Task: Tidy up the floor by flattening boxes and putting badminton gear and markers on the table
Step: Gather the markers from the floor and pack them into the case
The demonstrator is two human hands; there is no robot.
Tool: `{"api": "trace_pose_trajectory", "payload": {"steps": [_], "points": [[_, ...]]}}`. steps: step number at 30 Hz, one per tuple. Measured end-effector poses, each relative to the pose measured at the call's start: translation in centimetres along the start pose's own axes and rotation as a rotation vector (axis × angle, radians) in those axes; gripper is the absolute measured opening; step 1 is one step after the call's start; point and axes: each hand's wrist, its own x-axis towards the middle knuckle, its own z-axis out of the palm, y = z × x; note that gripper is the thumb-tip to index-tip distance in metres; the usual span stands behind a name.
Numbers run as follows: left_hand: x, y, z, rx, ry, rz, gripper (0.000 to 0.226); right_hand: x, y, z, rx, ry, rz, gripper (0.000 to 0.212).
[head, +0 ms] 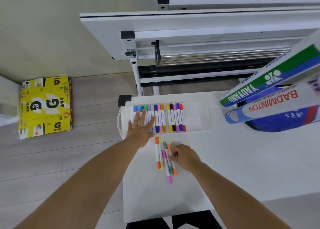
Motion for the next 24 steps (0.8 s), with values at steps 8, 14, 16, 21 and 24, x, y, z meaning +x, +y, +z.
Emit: {"api": "trace_pose_trajectory", "payload": {"steps": [8,14,16,21,24], "points": [[0.0,-0.1,0.2,0.005,0.016,0.014,0.079,-0.3,0.7,0.3,-0.035,0.011,0.125,0.015],[0.0,0.0,0.1,0.011,0.017,0.014,0.079,-0.6,-0.2,0.3,0.004,0.104,0.234,0.017],[0.0,0.0,0.1,0.018,0.021,0.014,0.079,-0.5,0.1,-0.5,0.112,0.145,0.228,0.019],[0.0,0.0,0.1,0.025,0.021,0.007,0.079,1.1,1.3,-4.8,0.384,0.266,0.212,0.023],[0.1,0.1,0.3,0.024,0.029,0.013,0.079,3.5,2.4,-7.6,0.4,0.275,0.223,0.024]]}}
